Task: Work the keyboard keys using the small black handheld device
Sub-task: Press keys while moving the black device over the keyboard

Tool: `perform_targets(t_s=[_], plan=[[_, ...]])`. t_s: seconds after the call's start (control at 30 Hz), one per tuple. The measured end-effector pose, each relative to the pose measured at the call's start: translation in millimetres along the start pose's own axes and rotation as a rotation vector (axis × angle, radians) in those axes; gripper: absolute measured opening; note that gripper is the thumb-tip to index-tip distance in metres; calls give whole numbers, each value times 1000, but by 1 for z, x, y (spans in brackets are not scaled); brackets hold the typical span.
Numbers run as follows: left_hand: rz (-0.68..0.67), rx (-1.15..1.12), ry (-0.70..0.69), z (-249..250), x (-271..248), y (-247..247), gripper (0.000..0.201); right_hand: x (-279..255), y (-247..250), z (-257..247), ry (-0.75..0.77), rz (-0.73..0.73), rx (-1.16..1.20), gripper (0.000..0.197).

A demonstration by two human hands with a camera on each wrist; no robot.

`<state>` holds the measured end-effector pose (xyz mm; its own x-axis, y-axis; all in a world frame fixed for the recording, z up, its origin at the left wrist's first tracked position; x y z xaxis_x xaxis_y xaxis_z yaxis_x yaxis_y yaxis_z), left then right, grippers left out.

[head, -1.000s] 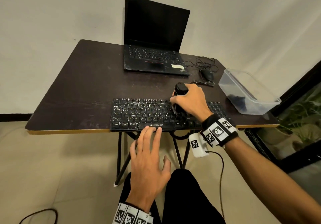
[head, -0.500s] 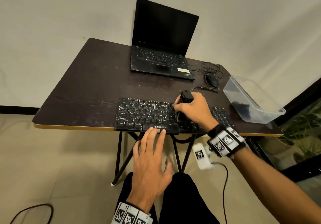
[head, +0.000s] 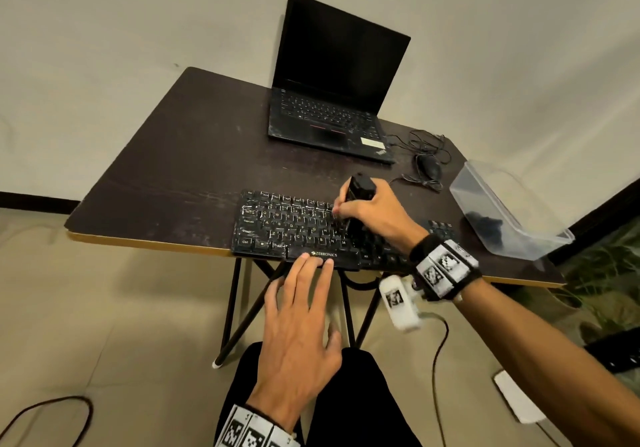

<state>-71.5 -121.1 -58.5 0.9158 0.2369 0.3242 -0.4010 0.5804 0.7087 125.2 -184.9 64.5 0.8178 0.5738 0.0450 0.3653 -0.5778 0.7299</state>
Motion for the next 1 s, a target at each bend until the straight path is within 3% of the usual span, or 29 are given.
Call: perform_targets(t_s=[0.1,0.23,0.37,0.5,0.67,0.77,0.83,1.0], plan=[[4,5,14,1,1,-1,110,-8,-6,3,70,-41,-8,12],[7,8,2,1,-2,0,110,13,5,9,-28,21,38,12],[2,38,16,1,0,-2,113,-6,-12,3,91,-120,30,14],[5,37,1,1,-2,-1,112,16,0,7,-16,32,83,12],[-2,42,21,2,0,-2,112,-5,-19,-1,143,-151,16,12],[1,50,5,2,-1,-2,111,10,-11,3,50,-46,28,13],[-1,50,4,0,-1,-1,111,12,-14,1,71,7,-57,14],[8,50,15,0,0,-2,109,-20,-21,-1,143,-67,33,13]])
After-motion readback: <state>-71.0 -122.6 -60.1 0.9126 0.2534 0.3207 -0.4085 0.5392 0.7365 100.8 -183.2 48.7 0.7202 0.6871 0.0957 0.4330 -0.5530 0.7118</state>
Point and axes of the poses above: each hand's wrist, its own x-axis towards the middle knuckle, its own y-axis out of the back of the hand, z = x × y, the point moved 1 cm from there along x, towards the middle knuckle, and after that the axes turned 9 degrees about -x, right-handed, at the moved point
